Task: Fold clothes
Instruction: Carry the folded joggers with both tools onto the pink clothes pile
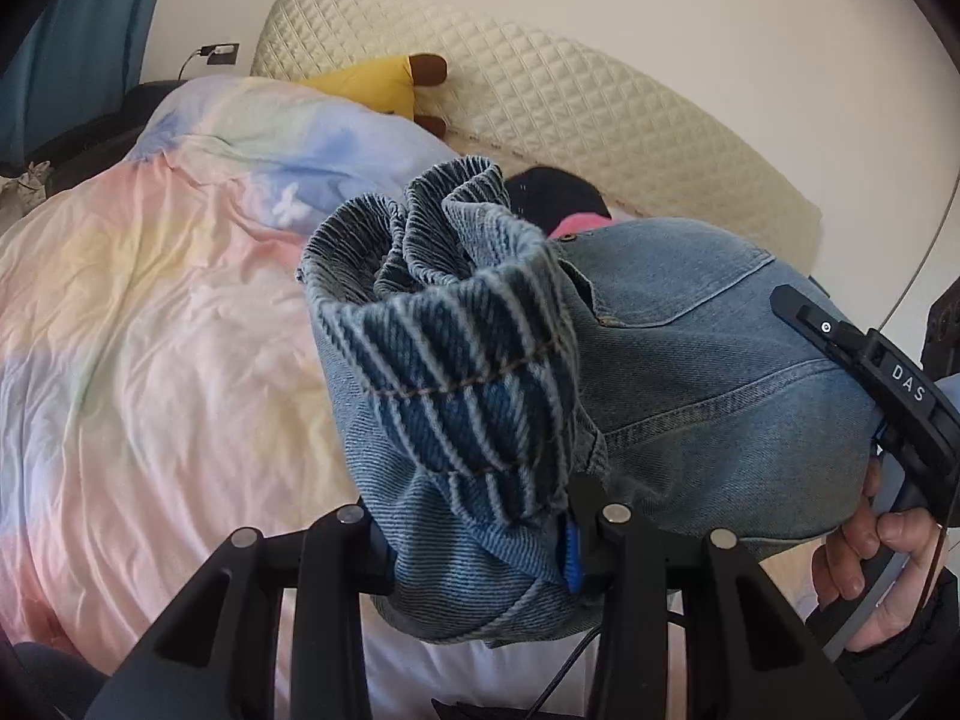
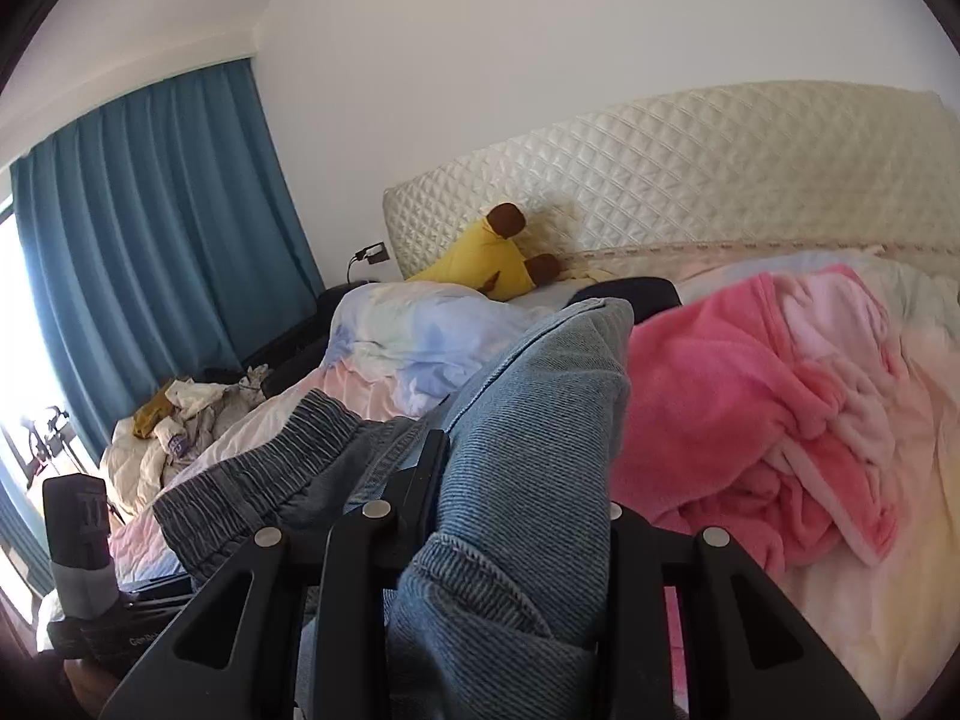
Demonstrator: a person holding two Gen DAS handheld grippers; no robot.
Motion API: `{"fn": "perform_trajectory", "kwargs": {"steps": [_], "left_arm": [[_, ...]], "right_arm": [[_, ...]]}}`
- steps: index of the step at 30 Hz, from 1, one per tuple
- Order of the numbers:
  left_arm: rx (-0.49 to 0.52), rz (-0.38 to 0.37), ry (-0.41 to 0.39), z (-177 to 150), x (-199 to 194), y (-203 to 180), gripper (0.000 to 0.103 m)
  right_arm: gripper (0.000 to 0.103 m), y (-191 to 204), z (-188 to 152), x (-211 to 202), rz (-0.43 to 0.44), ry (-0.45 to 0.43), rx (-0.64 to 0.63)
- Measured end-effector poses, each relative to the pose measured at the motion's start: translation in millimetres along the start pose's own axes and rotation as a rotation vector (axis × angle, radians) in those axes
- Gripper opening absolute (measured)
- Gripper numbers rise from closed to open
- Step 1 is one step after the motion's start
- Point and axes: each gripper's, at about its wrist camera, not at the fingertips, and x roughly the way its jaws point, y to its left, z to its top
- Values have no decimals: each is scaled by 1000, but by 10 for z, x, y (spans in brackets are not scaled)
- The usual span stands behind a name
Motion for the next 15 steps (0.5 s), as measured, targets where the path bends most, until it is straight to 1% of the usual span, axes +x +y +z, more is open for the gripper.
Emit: {"fn": "perform_trajectory", "kwargs": {"steps": [3, 5, 7, 10, 12, 15], "left_arm": [[0, 4, 72, -118, 339, 10, 39], [-2, 9, 127, -209, 541, 108, 39], [1, 26, 163, -373, 694, 97, 39], [8, 55, 189, -433, 862, 164, 39], [-6, 62, 214, -480, 930, 176, 39], [-38, 57, 251, -524, 1046, 268, 39]], "right_arm": [[28, -163, -237, 52, -60, 20, 0], [28, -267, -422, 133, -104, 64, -2], [28, -374, -614, 250, -140, 119, 4], [28, -517, -864, 375, -175, 174, 41], [28, -573, -1011, 471, -204, 218, 52], [29, -746, -1217, 664, -235, 296, 114]]}}
